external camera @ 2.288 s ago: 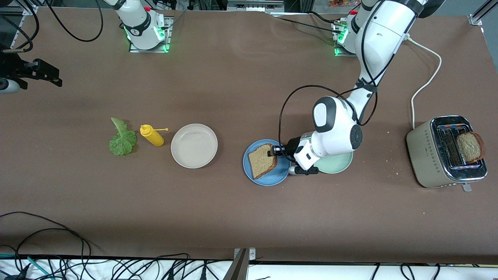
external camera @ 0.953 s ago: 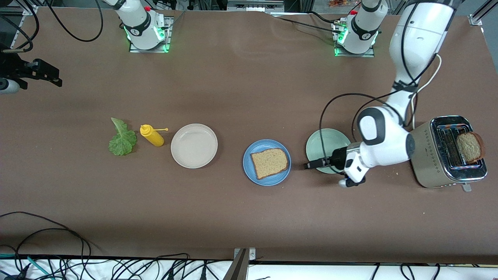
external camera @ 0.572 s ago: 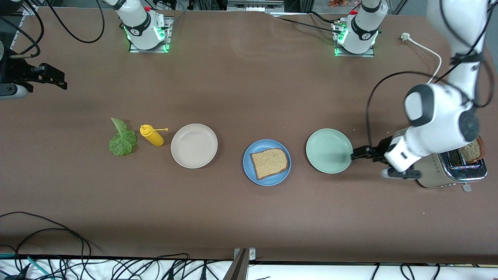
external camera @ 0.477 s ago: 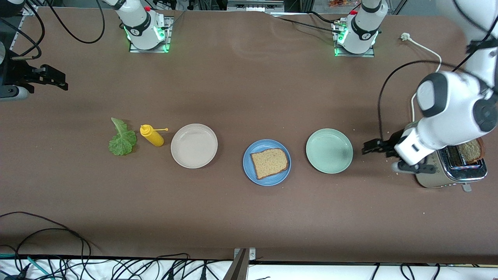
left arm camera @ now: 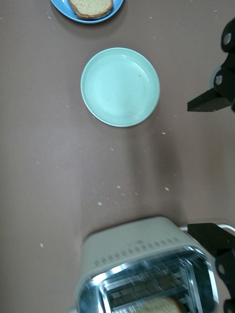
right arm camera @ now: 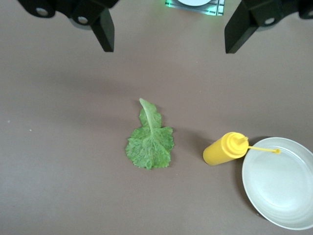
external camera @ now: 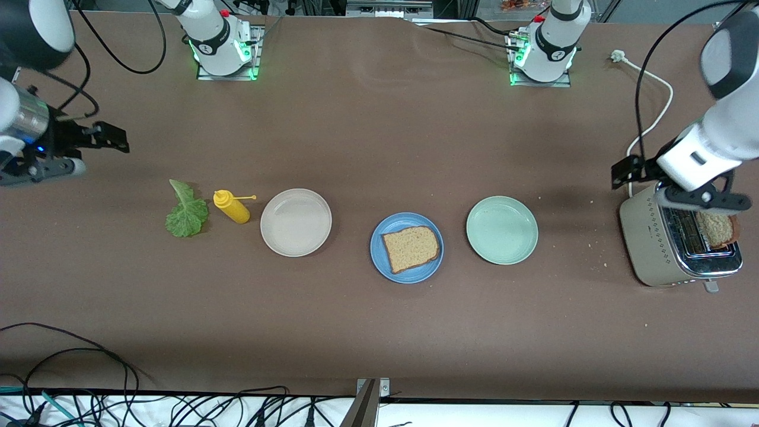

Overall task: Make sandwich in blue plate with both arms
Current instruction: 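Release the bread with the left gripper while the right gripper reaches the lettuce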

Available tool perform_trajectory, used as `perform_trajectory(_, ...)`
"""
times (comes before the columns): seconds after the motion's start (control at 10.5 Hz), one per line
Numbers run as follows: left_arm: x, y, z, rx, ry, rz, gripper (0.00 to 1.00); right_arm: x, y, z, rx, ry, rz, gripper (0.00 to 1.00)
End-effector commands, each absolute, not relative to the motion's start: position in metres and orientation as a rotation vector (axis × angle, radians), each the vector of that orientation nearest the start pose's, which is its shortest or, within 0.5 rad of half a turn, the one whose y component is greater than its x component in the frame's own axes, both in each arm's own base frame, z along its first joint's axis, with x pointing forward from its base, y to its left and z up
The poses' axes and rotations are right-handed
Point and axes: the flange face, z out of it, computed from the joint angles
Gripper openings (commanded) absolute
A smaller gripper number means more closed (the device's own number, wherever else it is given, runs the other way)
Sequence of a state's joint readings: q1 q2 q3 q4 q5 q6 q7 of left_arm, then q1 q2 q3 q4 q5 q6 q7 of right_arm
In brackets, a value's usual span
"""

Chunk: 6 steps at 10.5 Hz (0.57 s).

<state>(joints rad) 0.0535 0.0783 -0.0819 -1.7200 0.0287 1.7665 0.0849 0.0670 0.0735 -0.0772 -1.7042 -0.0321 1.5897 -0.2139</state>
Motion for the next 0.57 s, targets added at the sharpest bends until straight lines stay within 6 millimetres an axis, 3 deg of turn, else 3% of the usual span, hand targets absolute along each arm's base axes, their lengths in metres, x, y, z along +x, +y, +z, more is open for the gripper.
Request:
perform_trajectory(0.0, 0.559, -0.006, 0.574, -3.077, 0.016, 0.101, 1.00, 0.592, -0.011, 0.460, -3.115, -0.390, 0.322, 1.00)
perform_trajectory(0.29, 0.558, -0.010, 0.599, -3.071, -0.067, 0.095, 1.00, 0.593, -0.017, 0.366, -3.123, -0.451, 0.327, 1.00)
perform_trajectory(0.48, 0.555, -0.008, 0.607, -3.069, -0.076, 0.107, 1.00, 0.581, -0.030, 0.309, -3.131, -0.444, 0.315, 1.00)
